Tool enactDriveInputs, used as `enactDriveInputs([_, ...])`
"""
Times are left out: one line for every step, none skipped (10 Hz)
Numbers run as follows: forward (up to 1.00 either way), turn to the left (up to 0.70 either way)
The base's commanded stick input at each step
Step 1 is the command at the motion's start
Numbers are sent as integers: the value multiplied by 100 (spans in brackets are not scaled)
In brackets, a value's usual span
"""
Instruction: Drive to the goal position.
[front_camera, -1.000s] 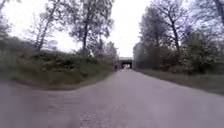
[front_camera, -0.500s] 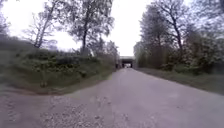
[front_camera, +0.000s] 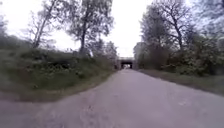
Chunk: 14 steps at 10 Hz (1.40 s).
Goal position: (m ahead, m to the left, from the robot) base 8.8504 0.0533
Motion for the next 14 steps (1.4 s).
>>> enactDriveInputs([100,0])
enactDriveInputs([100,0])
enactDriveInputs([100,0])
enactDriveInputs([100,0])
enactDriveInputs([100,0])
enactDriveInputs([100,0])
enactDriveInputs([100,0])
enactDriveInputs([100,0])
enactDriveInputs([100,0])
enactDriveInputs([100,-40])
enactDriveInputs([100,-22])
enactDriveInputs([100,0])
enactDriveInputs([100,0])
enactDriveInputs([100,0])
